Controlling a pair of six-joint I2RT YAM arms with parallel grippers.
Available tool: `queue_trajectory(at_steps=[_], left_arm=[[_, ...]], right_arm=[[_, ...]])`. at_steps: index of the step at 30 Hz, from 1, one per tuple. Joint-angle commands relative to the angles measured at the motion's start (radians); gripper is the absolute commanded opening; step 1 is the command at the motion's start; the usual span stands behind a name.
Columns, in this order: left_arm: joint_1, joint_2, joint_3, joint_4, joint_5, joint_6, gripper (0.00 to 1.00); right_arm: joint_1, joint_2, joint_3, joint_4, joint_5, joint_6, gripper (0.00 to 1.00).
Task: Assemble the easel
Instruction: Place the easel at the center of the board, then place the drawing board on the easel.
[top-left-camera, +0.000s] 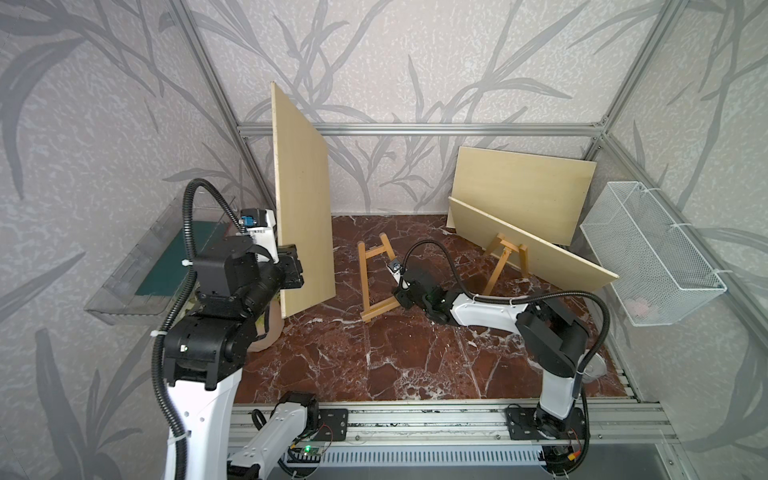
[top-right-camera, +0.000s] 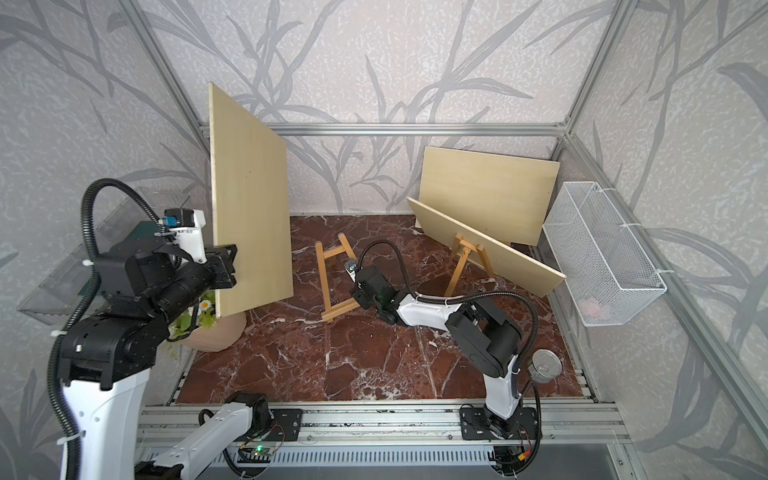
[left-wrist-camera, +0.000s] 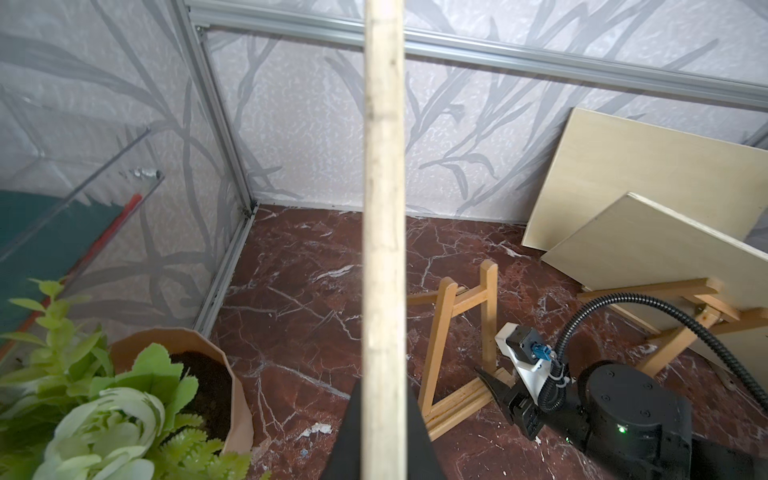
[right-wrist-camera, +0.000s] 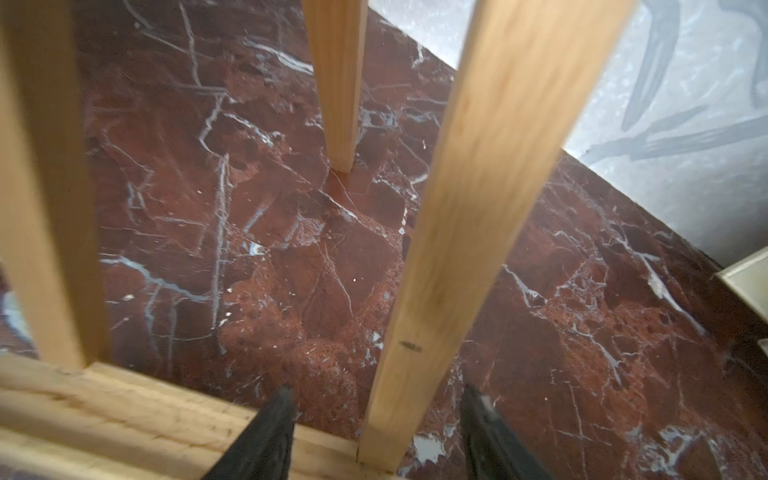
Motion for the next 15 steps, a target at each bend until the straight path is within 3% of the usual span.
queue_trajectory(at_steps=[1,8,15], left_arm=[[-0.001,-0.023,0.144,0.195,0.082,0.145,0.00],[-0.001,-0.022,0.271,0.101,0.116,0.284,0.00],[-0.001,-0.003,0.394,-0.086,0.161,0.391,0.00]], right_arm=[[-0.014,-0.129,0.038,-0.053,-0.032,0.017,0.63],[-0.082,-0.305,0.061,-0.137,-0.043,0.060,0.63],[-0.247,-0.458,0.076,-0.227,-0.101,0.173,0.62]])
